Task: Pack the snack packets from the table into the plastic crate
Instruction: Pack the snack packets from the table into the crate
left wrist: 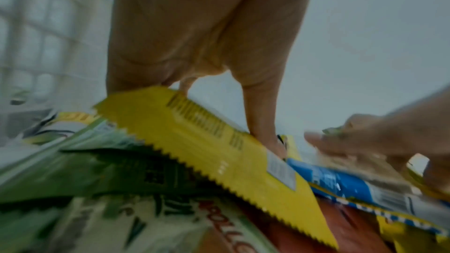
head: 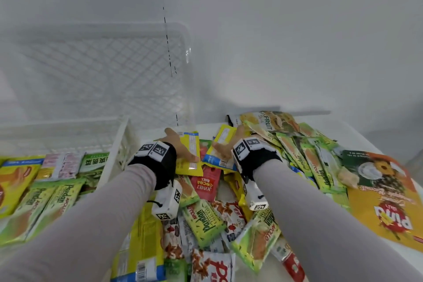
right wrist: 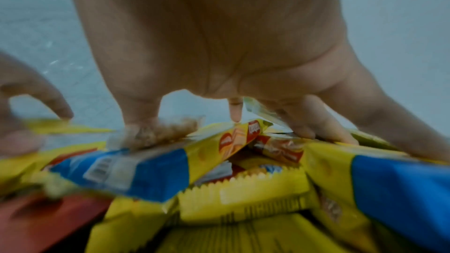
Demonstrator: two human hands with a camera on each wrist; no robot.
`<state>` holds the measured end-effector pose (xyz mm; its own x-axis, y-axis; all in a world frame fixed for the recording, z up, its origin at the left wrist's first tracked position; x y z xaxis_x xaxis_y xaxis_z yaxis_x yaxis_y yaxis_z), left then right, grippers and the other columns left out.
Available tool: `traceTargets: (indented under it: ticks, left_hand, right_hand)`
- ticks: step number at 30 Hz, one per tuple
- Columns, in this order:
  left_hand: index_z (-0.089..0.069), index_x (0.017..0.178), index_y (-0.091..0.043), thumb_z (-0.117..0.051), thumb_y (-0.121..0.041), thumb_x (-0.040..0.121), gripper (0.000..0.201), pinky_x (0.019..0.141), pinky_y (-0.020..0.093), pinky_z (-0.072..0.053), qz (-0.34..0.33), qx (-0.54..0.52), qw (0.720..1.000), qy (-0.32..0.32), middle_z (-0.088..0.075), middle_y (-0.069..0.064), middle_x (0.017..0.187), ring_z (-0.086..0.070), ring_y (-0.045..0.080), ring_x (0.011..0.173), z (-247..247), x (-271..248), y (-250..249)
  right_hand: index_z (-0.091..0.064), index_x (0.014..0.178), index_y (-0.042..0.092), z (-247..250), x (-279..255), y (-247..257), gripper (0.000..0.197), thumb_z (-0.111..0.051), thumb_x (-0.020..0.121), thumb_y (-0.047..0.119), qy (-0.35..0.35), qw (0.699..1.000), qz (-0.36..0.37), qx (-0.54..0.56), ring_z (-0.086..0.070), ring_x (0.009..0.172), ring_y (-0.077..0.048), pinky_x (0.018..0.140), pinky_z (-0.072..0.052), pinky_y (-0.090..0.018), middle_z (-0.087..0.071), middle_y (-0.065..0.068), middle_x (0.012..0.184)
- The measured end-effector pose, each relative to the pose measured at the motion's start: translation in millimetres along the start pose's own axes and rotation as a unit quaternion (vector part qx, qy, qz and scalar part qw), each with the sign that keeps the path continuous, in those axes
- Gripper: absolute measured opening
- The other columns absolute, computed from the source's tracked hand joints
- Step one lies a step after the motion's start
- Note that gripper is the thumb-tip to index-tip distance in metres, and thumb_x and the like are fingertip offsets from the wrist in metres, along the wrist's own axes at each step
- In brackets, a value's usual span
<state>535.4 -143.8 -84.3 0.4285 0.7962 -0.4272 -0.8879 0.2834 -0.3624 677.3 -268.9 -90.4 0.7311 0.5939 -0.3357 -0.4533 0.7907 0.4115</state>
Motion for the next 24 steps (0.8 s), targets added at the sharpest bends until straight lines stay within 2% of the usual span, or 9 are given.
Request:
traceTargets:
  ticks: [2,4,6,8,10,14,16,20,24]
  left_hand:
    - [-0.011,0.143,0.003,-0.087,-0.036,0.061,0.119,0.103,0.04,-0.04,0.001,-0.084,0.996,-0.003,-0.04,0.016,0.141,-0.044,0.032,0.127,1.9,3.6,4.6]
    - [-0.041,0.132,0.003,-0.088,-0.028,0.061,0.091,0.097,0.04,-0.046,-0.01,-0.147,0.989,0.001,-0.055,0.016,0.129,-0.055,0.03,0.116,0.9,6.5,7.4]
    - [-0.057,0.118,0.002,-0.088,-0.019,0.062,0.067,0.092,0.042,-0.051,-0.016,-0.227,0.974,0.011,-0.063,0.016,0.116,-0.062,0.03,0.105,0.5,7.6,9.3]
    - [-0.061,0.113,0.002,-0.086,-0.011,0.062,0.058,0.088,0.044,-0.053,-0.015,-0.311,0.949,0.047,-0.066,0.018,0.111,-0.065,0.032,0.099,0.3,5.7,10.7]
    - [-0.062,0.113,0.002,-0.083,-0.009,0.067,0.052,0.087,0.047,-0.053,-0.023,-0.355,0.93,0.093,-0.067,0.02,0.11,-0.066,0.034,0.098,0.6,2.0,8.0]
    - [-0.061,0.118,-0.009,-0.068,-0.022,0.084,0.038,0.088,0.049,-0.052,-0.045,-0.426,0.878,0.214,-0.067,0.018,0.111,-0.065,0.033,0.097,-8.5,-7.9,-5.5]
    - [-0.062,0.116,-0.012,-0.063,-0.026,0.087,0.032,0.083,0.045,-0.053,-0.052,-0.45,0.853,0.259,-0.068,0.014,0.111,-0.066,0.03,0.094,-17.7,-12.8,-17.9]
    - [-0.06,0.117,-0.01,-0.058,-0.023,0.091,0.03,0.082,0.043,-0.051,-0.082,-0.464,0.84,0.269,-0.067,0.013,0.111,-0.065,0.028,0.09,-32.6,-18.7,-49.1]
    - [-0.061,0.115,-0.008,-0.058,-0.021,0.091,0.027,0.082,0.043,-0.051,-0.09,-0.452,0.844,0.272,-0.07,0.012,0.102,-0.066,0.026,0.083,-39.4,-24.7,-69.2]
  right_hand:
    - [0.007,0.148,0.008,4.6,-4.3,-5.4,0.106,-0.054,0.082,0.063,-0.022,0.996,-0.026,-0.086,-0.03,0.13,-0.05,0.102,-0.031,-0.058,-0.02,-0.032,0.147]
    - [-0.018,0.146,0.006,11.5,-1.6,-10.9,0.089,-0.053,0.083,0.058,-0.031,0.992,-0.013,-0.121,-0.042,0.123,-0.045,0.095,-0.041,-0.055,-0.036,-0.029,0.139]
    - [-0.063,0.101,0.015,20.2,-0.3,-11.5,0.047,-0.058,0.077,0.055,0.006,0.993,0.028,-0.114,-0.061,0.088,-0.027,0.071,-0.051,-0.037,-0.063,-0.013,0.104]
    - [-0.065,0.064,0.021,26.5,-0.9,-15.2,0.043,-0.061,0.065,0.063,0.032,0.989,0.026,-0.139,-0.062,0.064,-0.017,0.062,-0.051,-0.027,-0.067,0.001,0.07]
    - [-0.07,0.055,0.024,33.2,-4.4,-13.0,0.048,-0.062,0.065,0.07,0.048,0.989,0.022,-0.14,-0.067,0.071,-0.019,0.067,-0.053,-0.029,-0.069,0.004,0.063]
    - [-0.058,0.12,0.007,44.7,-1.9,-14.6,0.043,-0.04,0.098,0.039,0.026,0.991,0.015,-0.132,-0.055,0.112,-0.029,0.097,-0.041,-0.035,-0.056,-0.014,0.129]
    - [-0.055,0.12,0.003,47.6,1.5,-21.5,0.029,-0.042,0.098,0.017,0.025,0.99,0.011,-0.141,-0.053,0.113,-0.03,0.101,-0.04,-0.036,-0.052,-0.017,0.133]
    - [-0.047,0.132,0.006,50.0,-6.2,-31.9,0.043,-0.056,0.092,0.019,-0.001,0.989,0.007,-0.15,-0.049,0.123,-0.032,0.09,-0.04,-0.036,-0.05,-0.017,0.133]
    - [-0.018,0.148,0.017,53.6,-10.4,-37.4,0.064,-0.052,0.093,0.016,-0.075,0.995,0.003,-0.067,-0.046,0.124,-0.034,0.096,-0.038,-0.039,-0.042,-0.018,0.14]
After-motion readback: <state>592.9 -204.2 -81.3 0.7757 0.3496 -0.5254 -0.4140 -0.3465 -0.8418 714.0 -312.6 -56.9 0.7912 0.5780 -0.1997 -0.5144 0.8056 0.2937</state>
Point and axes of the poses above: each hand's wrist, its own x-axis towards the middle knuckle, its own z-axis out of the back of the hand, y = z × x, the point moved 5 cm from there along x, towards the middle knuckle
